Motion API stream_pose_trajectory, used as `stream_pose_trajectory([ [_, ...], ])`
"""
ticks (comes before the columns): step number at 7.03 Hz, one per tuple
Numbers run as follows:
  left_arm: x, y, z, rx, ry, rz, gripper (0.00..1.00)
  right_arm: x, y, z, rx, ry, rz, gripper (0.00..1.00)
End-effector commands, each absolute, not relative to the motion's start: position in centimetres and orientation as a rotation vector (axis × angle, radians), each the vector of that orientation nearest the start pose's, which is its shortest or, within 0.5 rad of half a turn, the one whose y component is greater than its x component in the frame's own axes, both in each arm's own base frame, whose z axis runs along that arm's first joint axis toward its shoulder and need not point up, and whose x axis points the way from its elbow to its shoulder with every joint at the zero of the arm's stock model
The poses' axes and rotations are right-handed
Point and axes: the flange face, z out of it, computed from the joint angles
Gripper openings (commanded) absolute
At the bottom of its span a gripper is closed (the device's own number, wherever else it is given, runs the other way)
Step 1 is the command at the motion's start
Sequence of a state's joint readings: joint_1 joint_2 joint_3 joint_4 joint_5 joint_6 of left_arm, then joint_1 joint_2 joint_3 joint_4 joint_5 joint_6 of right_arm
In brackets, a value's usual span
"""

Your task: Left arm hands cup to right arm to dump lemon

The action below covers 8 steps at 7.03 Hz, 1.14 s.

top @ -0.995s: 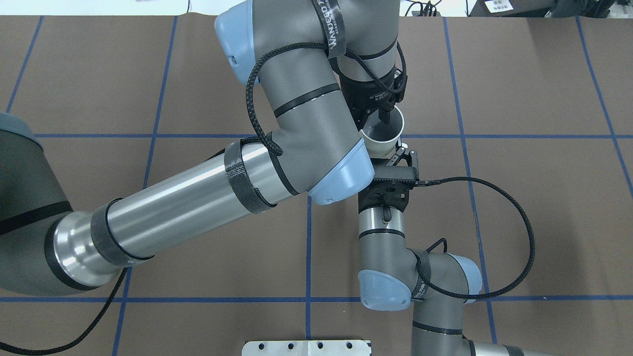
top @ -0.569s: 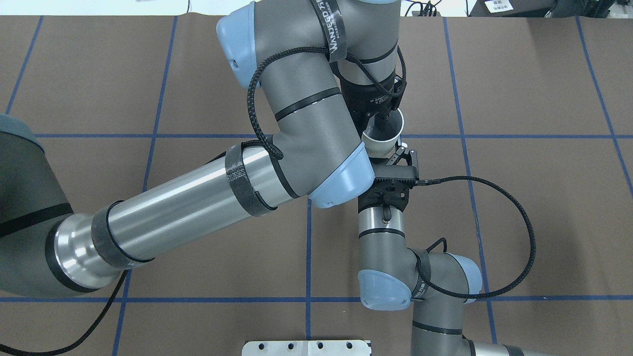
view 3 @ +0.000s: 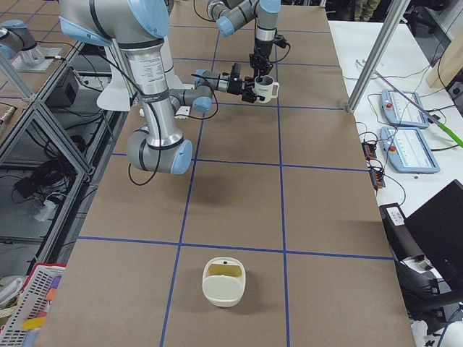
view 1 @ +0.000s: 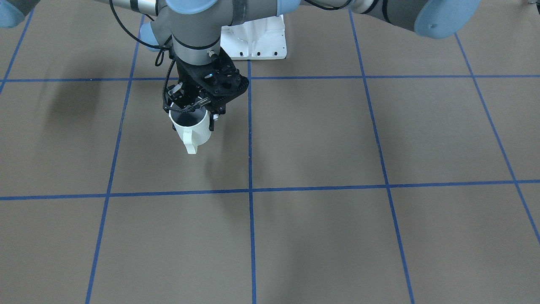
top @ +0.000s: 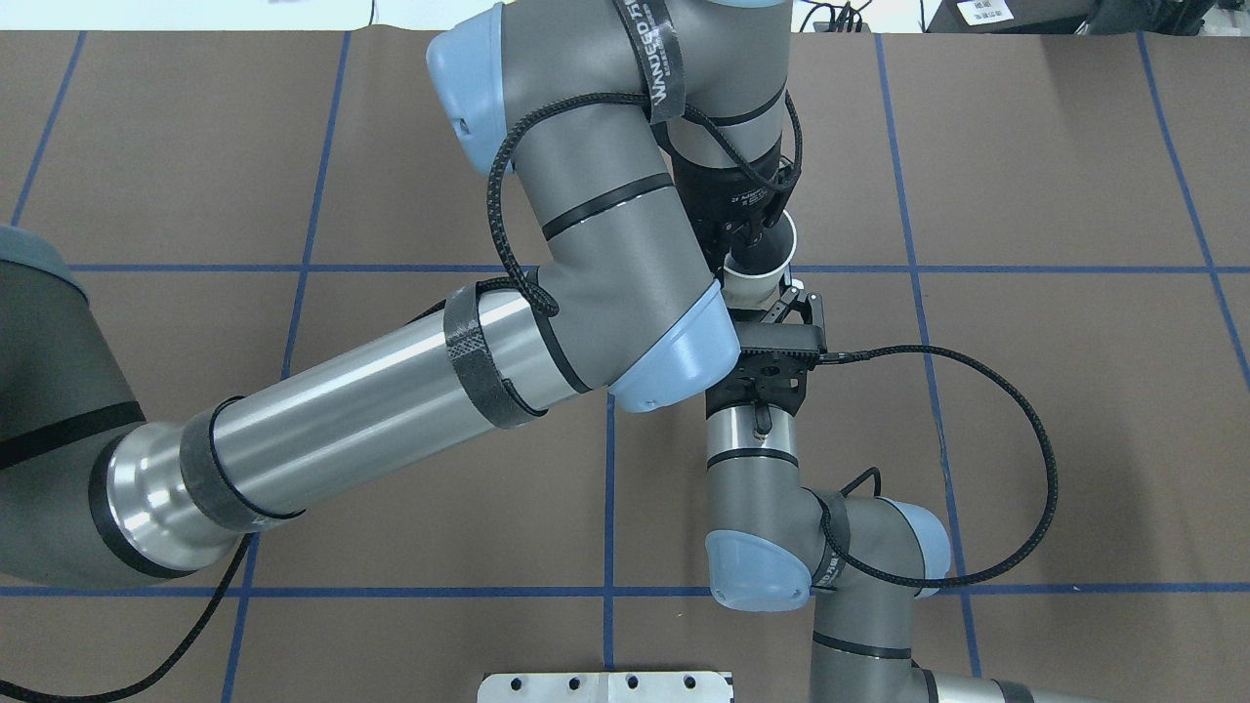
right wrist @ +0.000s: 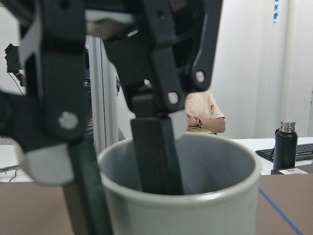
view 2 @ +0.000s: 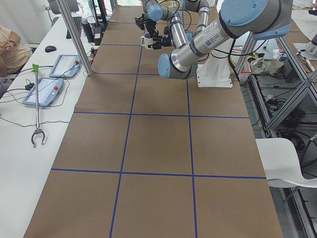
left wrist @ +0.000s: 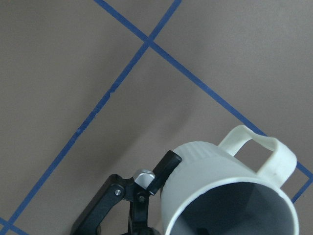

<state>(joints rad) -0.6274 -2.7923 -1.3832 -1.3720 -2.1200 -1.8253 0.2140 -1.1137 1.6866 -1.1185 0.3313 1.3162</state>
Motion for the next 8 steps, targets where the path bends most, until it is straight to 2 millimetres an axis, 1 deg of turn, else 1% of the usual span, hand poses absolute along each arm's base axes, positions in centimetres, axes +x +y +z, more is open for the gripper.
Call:
stream_pose_trajectory([
  [1, 54.3, -49.4, -4.5, -0.362, 0.905, -0.584, 0.15, -53.2, -35.0, 26.0, 1.296, -0.605, 0.605, 0.14],
  [2, 54.1, -49.4, -4.7, -0.362, 0.91, -0.583, 0.0, -53.2, -35.0, 26.1, 1.296, -0.603, 0.604, 0.16],
  [3, 53.7, -49.1, -5.0, -0.364, 0.922, -0.575, 0.0, -53.2, -35.0, 26.4, 1.298, -0.596, 0.6, 0.26],
  [4, 52.8, -48.5, -5.9, -0.358, 0.949, -0.564, 0.0, -53.4, -34.9, 27.0, 1.296, -0.59, 0.597, 0.65],
  [5, 52.6, -48.3, -6.1, -0.358, 0.954, -0.561, 0.0, -53.6, -34.6, 27.2, 1.294, -0.59, 0.588, 1.0],
  [6, 52.5, -48.2, -6.3, -0.357, 0.959, -0.559, 0.0, -54.5, -33.8, 27.8, 1.289, -0.587, 0.565, 1.0],
  [7, 52.0, -48.0, -6.7, -0.353, 0.971, -0.555, 0.0, -56.2, -33.6, 29.9, 1.287, -0.549, 0.529, 1.0],
  [8, 50.5, -47.6, -7.7, -0.339, 1.006, -0.547, 0.0, -56.5, -33.9, 30.7, 1.28, -0.532, 0.511, 1.0],
])
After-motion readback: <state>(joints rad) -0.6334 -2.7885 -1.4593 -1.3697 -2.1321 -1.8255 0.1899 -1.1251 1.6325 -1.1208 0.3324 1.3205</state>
